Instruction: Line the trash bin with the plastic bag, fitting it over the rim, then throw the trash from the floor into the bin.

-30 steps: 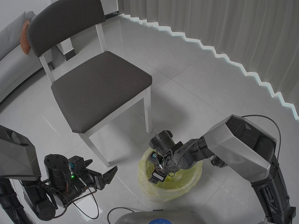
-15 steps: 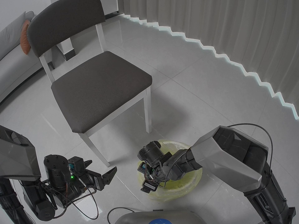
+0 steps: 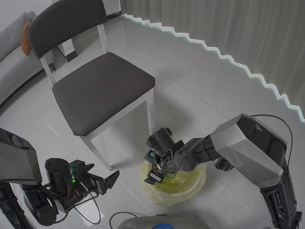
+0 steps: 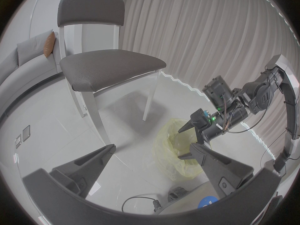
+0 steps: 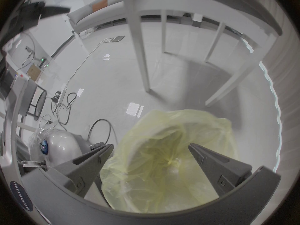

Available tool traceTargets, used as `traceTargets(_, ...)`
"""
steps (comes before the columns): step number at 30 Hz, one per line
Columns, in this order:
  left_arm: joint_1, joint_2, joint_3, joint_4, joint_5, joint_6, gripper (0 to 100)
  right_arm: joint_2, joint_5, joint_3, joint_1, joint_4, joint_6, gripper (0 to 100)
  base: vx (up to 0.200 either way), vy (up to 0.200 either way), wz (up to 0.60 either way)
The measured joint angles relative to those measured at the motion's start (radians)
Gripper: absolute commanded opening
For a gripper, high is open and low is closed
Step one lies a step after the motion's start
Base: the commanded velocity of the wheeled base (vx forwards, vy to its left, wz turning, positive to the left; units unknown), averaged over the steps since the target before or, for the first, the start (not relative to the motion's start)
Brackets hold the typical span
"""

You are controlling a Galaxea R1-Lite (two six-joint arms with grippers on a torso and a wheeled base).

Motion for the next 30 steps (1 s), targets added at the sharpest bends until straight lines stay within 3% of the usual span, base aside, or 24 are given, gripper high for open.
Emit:
traceTargets(12,0.0,0.0,0.003,-0.001,0.003,0.001,100,0.03,-0.002,-0.08,-0.034,0.0,0.005,100,0.0,0.0,0.0)
traceTargets(30,0.001,0.001,0.006,0.0,0.002,0.001,100,0.137,-0.004,-0.156,-0.006,0.078,0.005,100,0.0,0.0,0.0)
